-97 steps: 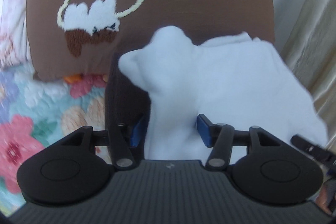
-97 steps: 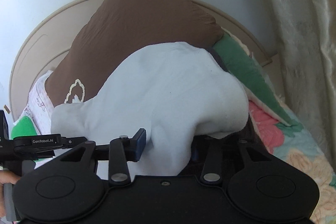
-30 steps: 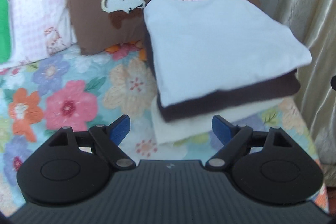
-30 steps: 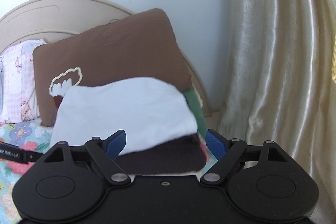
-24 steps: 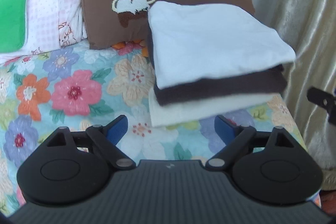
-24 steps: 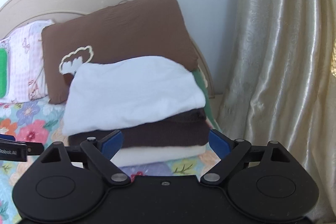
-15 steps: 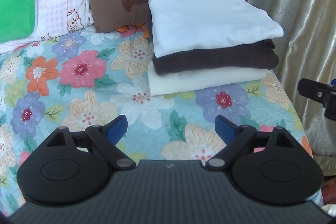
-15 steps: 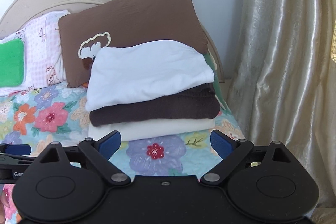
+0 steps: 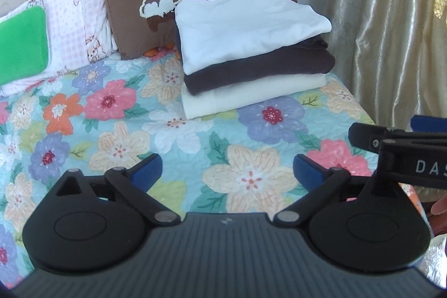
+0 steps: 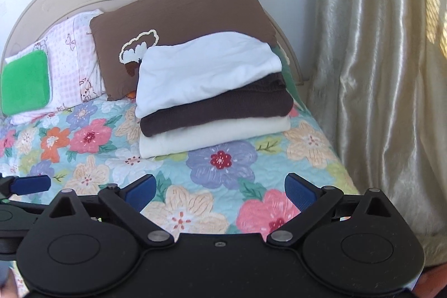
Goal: Fold clothes
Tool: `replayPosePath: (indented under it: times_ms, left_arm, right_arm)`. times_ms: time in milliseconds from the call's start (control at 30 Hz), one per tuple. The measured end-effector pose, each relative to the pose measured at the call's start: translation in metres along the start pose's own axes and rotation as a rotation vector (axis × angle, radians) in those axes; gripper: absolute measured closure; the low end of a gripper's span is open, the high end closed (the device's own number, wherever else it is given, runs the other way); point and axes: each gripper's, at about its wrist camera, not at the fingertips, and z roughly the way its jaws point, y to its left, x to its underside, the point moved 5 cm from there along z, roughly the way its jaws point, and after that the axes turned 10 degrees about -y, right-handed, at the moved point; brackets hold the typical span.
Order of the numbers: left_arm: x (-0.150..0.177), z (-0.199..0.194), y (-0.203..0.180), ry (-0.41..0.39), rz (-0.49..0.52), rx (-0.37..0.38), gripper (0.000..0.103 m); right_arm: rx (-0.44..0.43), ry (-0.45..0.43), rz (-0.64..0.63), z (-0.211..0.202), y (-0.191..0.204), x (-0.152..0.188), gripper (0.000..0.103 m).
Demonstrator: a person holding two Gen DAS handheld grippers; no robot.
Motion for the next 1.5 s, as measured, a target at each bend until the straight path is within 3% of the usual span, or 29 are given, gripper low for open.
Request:
replayPosePath:
  times_ms: [133, 333, 400, 633, 1067, 1500]
  left_arm:
    - [0.015, 0.001, -0.007, 0.024, -0.051, 0.043, 0.0]
    - [0.028, -0.003, -0.017, 0.044, -0.026, 0.021, 0.0]
    - [0.029, -0.01, -0.02, 0.009, 0.003, 0.014, 0.0]
    - [0.029, -0.017, -0.028, 0.014, 0.028, 0.031, 0.0]
    - [0.028, -0.025, -0.028, -0.025, 0.079, -0.046, 0.0]
    - [0.032, -0.022, -0.023, 0.027, 0.029, -0.027, 0.0]
  right_arm:
    - [0.01, 0.01, -0.02, -0.006, -0.005, 0.009, 0.003]
    - [-0.001, 0.012, -0.02, -0.016, -0.008, 0.022, 0.003]
    - [-0.01, 0.018, -0.014, -0.019, -0.01, 0.023, 0.002]
    - [0.0, 0.005, -0.047, -0.026, -0.009, 0.025, 0.003]
    - [0.0, -0.009, -0.076, -0.032, -0.002, 0.024, 0.003]
    - [-0.014, -0.003, -0.075, -0.031, -0.002, 0.025, 0.003]
